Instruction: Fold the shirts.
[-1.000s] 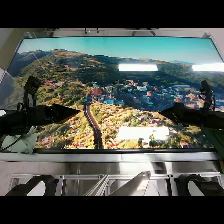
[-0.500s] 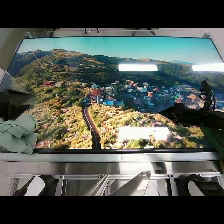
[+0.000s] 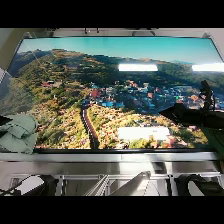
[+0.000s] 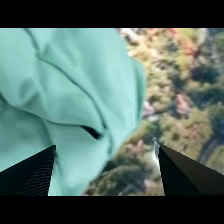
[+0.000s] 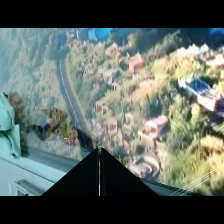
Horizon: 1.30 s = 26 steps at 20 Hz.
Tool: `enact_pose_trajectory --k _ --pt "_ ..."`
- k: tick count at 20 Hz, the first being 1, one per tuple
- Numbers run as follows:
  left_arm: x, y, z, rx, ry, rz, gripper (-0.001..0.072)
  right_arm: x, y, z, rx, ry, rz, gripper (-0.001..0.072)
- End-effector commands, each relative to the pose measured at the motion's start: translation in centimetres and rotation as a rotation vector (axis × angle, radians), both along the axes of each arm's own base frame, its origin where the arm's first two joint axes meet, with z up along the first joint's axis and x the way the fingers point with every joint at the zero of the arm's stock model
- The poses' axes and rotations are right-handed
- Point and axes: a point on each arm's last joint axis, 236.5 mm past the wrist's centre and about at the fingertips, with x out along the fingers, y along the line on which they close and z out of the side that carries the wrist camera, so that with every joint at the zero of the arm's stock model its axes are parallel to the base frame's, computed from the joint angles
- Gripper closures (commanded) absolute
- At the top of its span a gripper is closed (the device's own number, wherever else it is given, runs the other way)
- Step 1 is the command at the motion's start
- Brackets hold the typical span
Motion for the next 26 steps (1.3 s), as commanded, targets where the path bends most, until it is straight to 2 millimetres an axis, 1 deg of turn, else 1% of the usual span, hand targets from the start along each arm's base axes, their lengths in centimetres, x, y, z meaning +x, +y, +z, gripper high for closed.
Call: enact_pose_trajectory --k 1,2,3,4,5,6,7,8,9,10,11,12,13,14,15,16,17,19,20,21,22,23,24,25,26 --pt "0.6 0.2 -4.3 -0.032 0.086 -0.049 0.0011 0.0 0.0 0.0 0.001 0.001 0.001 0.0693" --pt "1.5 -0.4 -4.5 -0.052 0.094 -0.091 0.006 0.0 0.0 0.0 0.0 0.001 0.0 0.0693" --pt "2.7 -1.2 -4.1 -0.07 0.09 -0.138 0.0349 0.0 0.0 0.0 0.0 0.001 0.001 0.0693" --pt "4.3 -2.4 -2.9 -0.089 0.059 -0.211 0.0707 0.0 0.0 0.0 0.0 0.001 0.0 0.0693" --pt "6.5 -4.1 -0.7 -0.115 -0.01 -0.285 0.0694 0.0 0.0 0.0 0.0 0.001 0.001 0.0693" --pt "8.9 -6.2 2.0 -0.155 -0.09 -0.332 0.0694 0.0 0.0 0.0 0.0 0.001 0.001 0.0692" --pt "11.3 -9.0 5.7 -0.213 -0.193 -0.397 0.0693 0.0 0.0 0.0 0.0 0.001 0.001 0.0693" --pt "13.3 -13.0 10.3 -0.288 -0.324 -0.491 0.0688 0.0 0.0 0.0 0.0 0.001 0.001 0.0692" --pt "14.4 -17.3 15.3 -0.371 -0.455 -0.598 0.0688 0.0 0.0 0.0 0.0 0.001 0.001 0.0693" --pt "14.5 -22.4 20.8 -0.47 -0.588 -0.725 0.0688 0.0 0.0 0.0 0.0 0.001 0.001 0.0692" --pt "13.6 -26.9 25.4 -0.548 -0.694 -0.85 0.0687 0.0 0.0 0.0 0.0 0.001 0.001 0.0693" --pt "12.0 -31.1 29.3 -0.612 -0.781 -0.974 0.0686 0.0 0.0 0.0 0.0 0.001 0.001 0.0693" --pt "10.0 -35.0 32.4 -0.66 -0.84 -1.095 0.0685 0.0 0.0 0.0 0.0 0.001 0.001 0.0693" --pt "8.3 -38.1 34.1 -0.672 -0.867 -1.196 0.0685 0.0 0.0 0.0 0.0 0.001 0.0 0.0693" --pt "7.0 -40.6 34.8 -0.669 -0.872 -1.274 0.0686 0.0 0.0 0.0 0.0 0.0 -0.001 0.0692" --pt "6.2 -42.8 34.5 -0.644 -0.852 -1.336 0.0686 0.1 0.0 0.0 -0.001 -0.001 -0.003 0.0692" --pt "5.8 -44.4 33.5 -0.609 -0.818 -1.381 0.0687 0.1 -0.1 0.0 0.0 -0.003 -0.006 0.0693" --pt "5.4 -46.8 29.9 -0.544 -0.708 -1.457 0.0686 0.1 -0.1 0.0 -0.001 -0.003 -0.006 0.0692" --pt "5.3 -47.7 27.4 -0.507 -0.631 -1.492 0.0684 0.1 -0.1 0.0 -0.001 -0.002 -0.006 0.0692" --pt "5.4 -48.3 25.0 -0.473 -0.55 -1.512 0.0622 0.1 -0.1 0.0 -0.001 -0.003 -0.006 0.0691" --pt "5.5 -48.7 22.5 -0.441 -0.458 -1.518 0.0399 0.1 -0.1 0.0 -0.002 -0.002 -0.005 0.0685" --pt "5.6 -48.8 20.3 -0.415 -0.381 -1.528 0.0308 0.0 0.0 0.0 0.0 0.001 0.001 0.0683" --pt "5.5 -48.6 18.2 -0.395 -0.303 -1.541 0.0126 -0.1 0.0 -0.1 -0.001 0.004 0.004 0.0646" --pt "5.5 -48.3 16.6 -0.386 -0.234 -1.541 -0.0013 -0.2 0.0 -0.2 -0.009 0.005 0.01 0.0382" --pt "5.3 -47.8 15.0 -0.385 -0.159 -1.542 -0.0009 -0.4 0.0 -0.3 -0.027 -0.016 0.04 0.0122"
